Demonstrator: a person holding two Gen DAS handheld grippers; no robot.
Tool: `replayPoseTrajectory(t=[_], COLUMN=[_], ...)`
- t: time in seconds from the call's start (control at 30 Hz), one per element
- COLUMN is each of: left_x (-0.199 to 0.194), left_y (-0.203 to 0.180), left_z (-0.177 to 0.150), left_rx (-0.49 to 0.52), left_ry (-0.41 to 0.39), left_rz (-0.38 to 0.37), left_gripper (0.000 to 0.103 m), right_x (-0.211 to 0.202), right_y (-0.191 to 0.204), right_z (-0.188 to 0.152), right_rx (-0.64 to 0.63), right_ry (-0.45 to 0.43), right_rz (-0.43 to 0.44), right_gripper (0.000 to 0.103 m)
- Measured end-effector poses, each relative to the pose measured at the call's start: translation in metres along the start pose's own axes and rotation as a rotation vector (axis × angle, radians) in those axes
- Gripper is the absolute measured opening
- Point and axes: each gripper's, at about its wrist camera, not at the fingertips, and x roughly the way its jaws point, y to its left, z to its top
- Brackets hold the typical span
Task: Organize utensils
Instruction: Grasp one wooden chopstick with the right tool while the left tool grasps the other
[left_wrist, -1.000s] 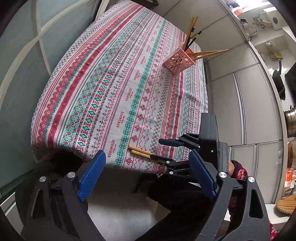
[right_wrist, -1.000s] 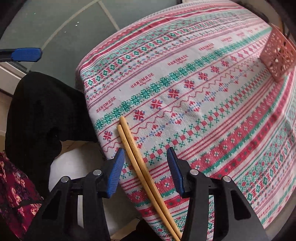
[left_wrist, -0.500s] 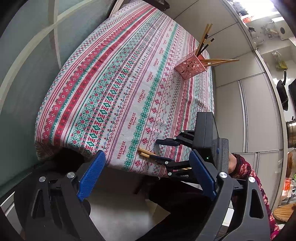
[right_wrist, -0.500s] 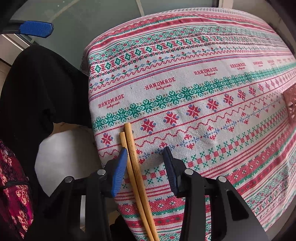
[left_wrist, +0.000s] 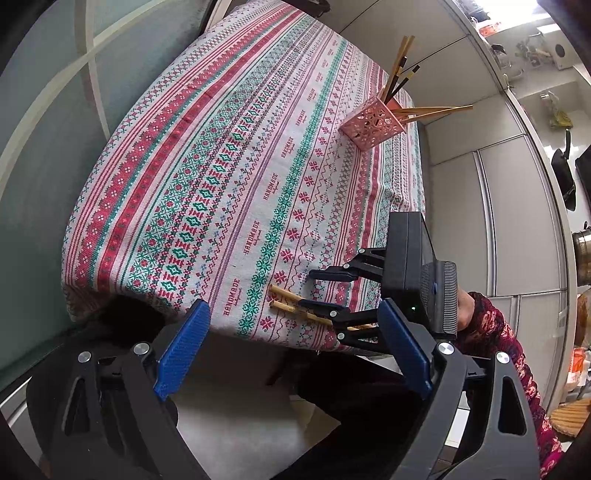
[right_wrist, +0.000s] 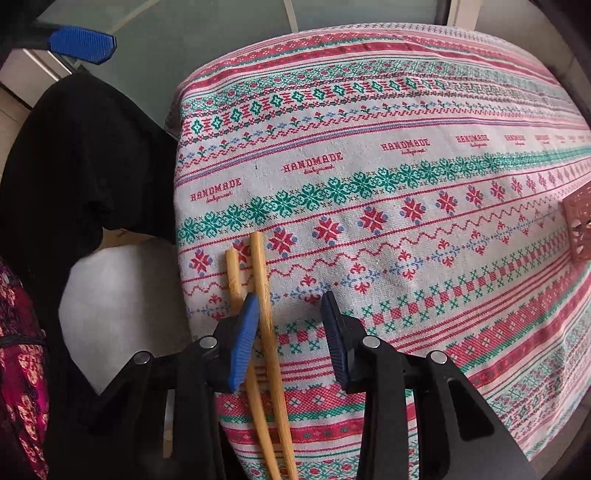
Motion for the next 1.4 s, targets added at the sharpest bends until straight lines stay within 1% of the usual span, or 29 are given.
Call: replayPoseTrajectory(t=[0.07,0.1,0.17,0.2,0.23,0.27,0.33,0.37,0.4,0.43,0.5,0.57,0.63,0.67,0.7,0.77,0.8,0.87,0.97,1.0,1.03,1.07,1.2,1.3,1.37,1.4], left_x=[0.002,0.004,0.006,0.006,0.006,0.006,0.005,0.004,0.003,0.001,0.0,0.004,0.015,0.024,0.035,0.059,0.07,0.086,0.103,0.109,0.115,0.12,0.137,0.15,0.163,0.17], left_y=[-0.002,-0.003,-0.006,-0.008,-0.009,-0.01,-0.01,-0.009,-0.009,-0.008,-0.007,-0.008,-0.012,-0.014,-0.015,-0.015,-0.014,-0.016,-0.02,-0.021,-0.021,-0.021,-0.024,-0.027,-0.028,-0.028], left_z=[0.0,0.001,0.0,0.0,0.001,0.001,0.002,0.002,0.002,0.001,0.0,-0.001,-0.005,-0.008,-0.012,-0.019,-0.022,-0.025,-0.026,-0.026,-0.027,-0.029,-0.033,-0.032,-0.031,-0.032], left_rx=[0.0,0.0,0.004,0.005,0.004,-0.001,-0.022,-0.032,-0.044,-0.06,-0.092,-0.115,-0.134,-0.161,-0.203,-0.318,-0.374,-0.442,-0.519,-0.539,-0.558,-0.575,-0.609,-0.62,-0.626,-0.633], left_ry=[0.002,0.004,0.006,0.005,0.003,-0.004,-0.019,-0.025,-0.031,-0.039,-0.042,-0.023,0.019,0.055,0.096,0.177,0.209,0.225,0.23,0.234,0.236,0.234,0.228,0.208,0.21,0.212], left_rz=[-0.001,0.001,0.003,0.004,0.006,0.009,0.018,0.02,0.021,0.022,0.012,0.013,-0.001,-0.027,-0.06,-0.129,-0.14,-0.127,-0.117,-0.105,-0.081,-0.051,0.077,0.193,0.26,0.286], left_gripper=[0.088,0.088,0.088,0.088,0.088,0.088,0.088,0.088,0.088,0.088,0.088,0.088,0.088,0.088,0.088,0.087,0.085,0.078,0.077,0.077,0.074,0.072,0.068,0.064,0.056,0.055], right_x=[-0.001,-0.001,0.0,0.001,0.003,0.003,0.001,-0.001,-0.003,-0.006,-0.011,-0.015,-0.024,-0.027,-0.031,-0.04,-0.045,-0.053,-0.058,-0.06,-0.063,-0.057,-0.06,-0.064,-0.062,-0.064], right_y=[0.0,0.002,0.01,0.018,0.025,0.026,0.021,0.017,0.012,0.005,-0.003,-0.009,-0.016,-0.025,-0.037,-0.059,-0.069,-0.085,-0.1,-0.101,-0.103,-0.113,-0.117,-0.119,-0.122,-0.121], right_z=[-0.002,-0.003,-0.006,-0.008,-0.009,-0.009,-0.009,-0.01,-0.012,-0.014,-0.02,-0.028,-0.041,-0.046,-0.053,-0.067,-0.076,-0.093,-0.116,-0.121,-0.127,-0.131,-0.146,-0.155,-0.156,-0.158], right_rx=[0.004,-0.001,-0.025,-0.059,-0.085,-0.084,-0.05,-0.034,-0.009,0.02,0.049,0.08,0.149,0.197,0.246,0.368,0.432,0.541,0.638,0.652,0.664,0.67,0.691,0.694,0.7,0.7], right_ry=[-0.007,-0.012,-0.008,-0.005,-0.003,-0.003,-0.017,-0.034,-0.048,-0.057,-0.08,-0.096,-0.116,-0.13,-0.143,-0.171,-0.185,-0.214,-0.253,-0.267,-0.274,-0.275,-0.308,-0.321,-0.328,-0.331], right_rz=[-0.005,-0.019,-0.073,-0.11,-0.136,-0.137,-0.127,-0.125,-0.121,-0.109,-0.124,-0.143,-0.152,-0.163,-0.181,-0.219,-0.229,-0.249,-0.265,-0.258,-0.253,-0.255,-0.219,-0.197,-0.178,-0.172], right_gripper=[0.035,0.037,0.04,0.045,0.045,0.045,0.04,0.025,0.008,0.008,0.007,0.007,0.007,0.008,0.008,0.008,0.008,0.008,0.008,0.008,0.008,0.008,0.008,0.008,0.008,0.008])
